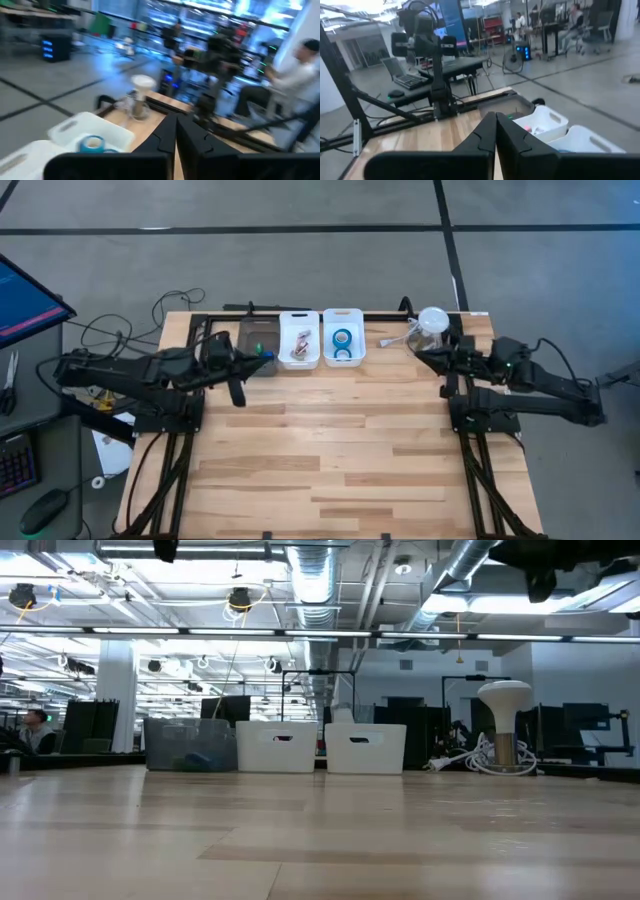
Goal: Pick and place Stapler, Stapler remover, tape
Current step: Return to Home Position
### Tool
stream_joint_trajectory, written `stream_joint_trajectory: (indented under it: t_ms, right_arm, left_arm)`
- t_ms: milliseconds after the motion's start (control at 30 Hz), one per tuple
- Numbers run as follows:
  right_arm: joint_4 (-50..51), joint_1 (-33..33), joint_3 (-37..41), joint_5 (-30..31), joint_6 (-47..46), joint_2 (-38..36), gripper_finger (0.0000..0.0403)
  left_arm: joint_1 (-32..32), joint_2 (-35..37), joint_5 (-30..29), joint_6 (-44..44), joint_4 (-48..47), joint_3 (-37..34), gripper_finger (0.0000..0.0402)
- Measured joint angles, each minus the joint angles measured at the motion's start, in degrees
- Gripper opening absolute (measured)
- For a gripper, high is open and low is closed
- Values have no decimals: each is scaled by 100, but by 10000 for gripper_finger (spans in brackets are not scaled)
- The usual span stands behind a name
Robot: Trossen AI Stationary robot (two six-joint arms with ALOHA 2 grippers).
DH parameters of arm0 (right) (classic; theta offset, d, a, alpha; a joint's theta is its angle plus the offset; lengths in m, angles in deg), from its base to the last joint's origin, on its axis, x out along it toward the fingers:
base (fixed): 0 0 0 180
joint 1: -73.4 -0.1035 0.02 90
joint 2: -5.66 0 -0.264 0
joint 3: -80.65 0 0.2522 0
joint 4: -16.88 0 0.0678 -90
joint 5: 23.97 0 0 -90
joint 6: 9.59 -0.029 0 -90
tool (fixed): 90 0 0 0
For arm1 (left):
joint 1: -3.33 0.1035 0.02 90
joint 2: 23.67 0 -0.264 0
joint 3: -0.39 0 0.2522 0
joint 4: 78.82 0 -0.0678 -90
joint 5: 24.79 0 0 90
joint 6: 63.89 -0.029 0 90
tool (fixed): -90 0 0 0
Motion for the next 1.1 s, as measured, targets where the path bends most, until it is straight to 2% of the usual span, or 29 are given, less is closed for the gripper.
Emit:
stream_joint_trajectory:
  t_ms: [133,233,333,400,500,667,733,867,1100]
  right_arm:
    - [11,-4,0,-1,359,-113,1]
    - [4,-4,2,9,526,-108,1]
    - [-91,0,2,188,85,-111,1]
    - [-81,0,2,326,-89,-111,1]
    - [-168,0,0,302,210,-53,1]
    - [-170,5,3,183,262,277,1]
    - [-163,3,2,99,259,387,1]
    - [-170,2,2,-131,258,452,1]
    - [-51,-16,2,-574,256,108,1]
  left_arm:
    - [-79,0,-603,107,13,0,4]
    - [-78,3,-713,418,36,0,4]
    - [-78,1,-668,-253,33,0,4]
    - [-44,1,-384,-783,37,0,3]
    - [277,2,260,-1036,54,0,3]
    - [1165,53,2128,-1001,74,2,3]
    - [1462,46,2646,-995,108,0,3]
    - [1727,146,2982,-1020,241,0,3]
    - [1562,613,3005,-1610,210,-3,3]
